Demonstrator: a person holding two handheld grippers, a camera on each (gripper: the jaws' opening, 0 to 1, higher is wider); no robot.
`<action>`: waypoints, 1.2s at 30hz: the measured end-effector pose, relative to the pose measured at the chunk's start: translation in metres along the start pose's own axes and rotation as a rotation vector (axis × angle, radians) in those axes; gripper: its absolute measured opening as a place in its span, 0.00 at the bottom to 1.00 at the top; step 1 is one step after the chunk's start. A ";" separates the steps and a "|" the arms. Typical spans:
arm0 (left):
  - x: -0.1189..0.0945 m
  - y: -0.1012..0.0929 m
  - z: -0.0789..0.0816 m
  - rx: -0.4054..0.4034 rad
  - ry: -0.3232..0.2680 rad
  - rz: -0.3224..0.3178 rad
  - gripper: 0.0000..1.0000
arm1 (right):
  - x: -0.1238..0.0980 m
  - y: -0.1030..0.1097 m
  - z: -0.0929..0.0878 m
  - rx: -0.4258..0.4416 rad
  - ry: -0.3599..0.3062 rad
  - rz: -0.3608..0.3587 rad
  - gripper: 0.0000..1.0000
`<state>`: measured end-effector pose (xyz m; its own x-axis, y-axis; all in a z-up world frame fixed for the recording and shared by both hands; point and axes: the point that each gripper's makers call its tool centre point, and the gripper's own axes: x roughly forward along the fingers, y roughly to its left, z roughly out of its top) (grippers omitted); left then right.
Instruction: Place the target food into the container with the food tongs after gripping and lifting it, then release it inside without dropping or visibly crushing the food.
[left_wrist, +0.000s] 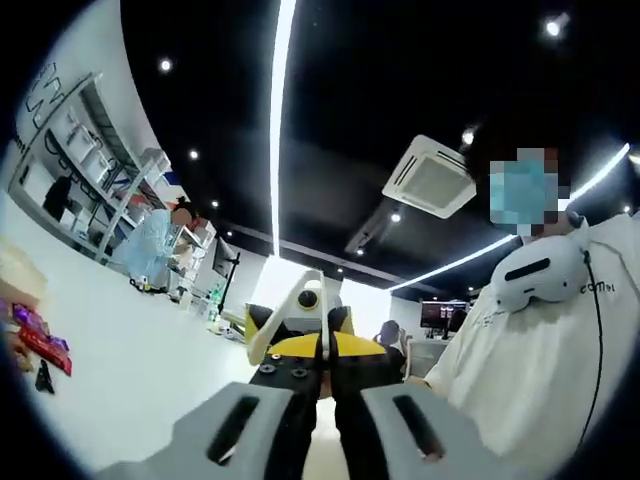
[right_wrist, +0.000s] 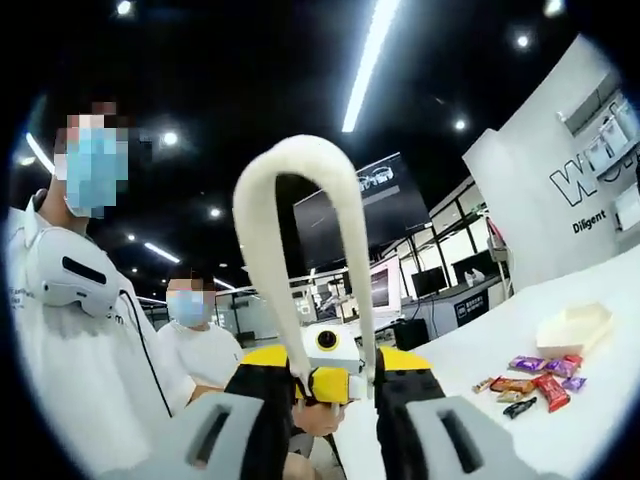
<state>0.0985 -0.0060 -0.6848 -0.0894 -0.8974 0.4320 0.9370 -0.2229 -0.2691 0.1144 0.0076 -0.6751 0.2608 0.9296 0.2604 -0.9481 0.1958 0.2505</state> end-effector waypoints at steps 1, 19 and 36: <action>0.001 -0.001 -0.001 0.004 -0.001 0.001 0.02 | 0.000 0.000 0.001 -0.009 -0.004 0.003 0.24; 0.004 0.003 0.004 -0.006 -0.071 -0.003 0.02 | 0.000 -0.002 0.004 0.069 -0.023 -0.005 0.27; 0.004 0.012 0.002 0.000 -0.104 0.063 0.03 | -0.003 -0.004 0.003 0.099 -0.011 -0.027 0.15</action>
<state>0.1103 -0.0109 -0.6845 0.0050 -0.8652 0.5015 0.9395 -0.1677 -0.2987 0.1177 0.0033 -0.6743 0.2887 0.9207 0.2625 -0.9181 0.1884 0.3487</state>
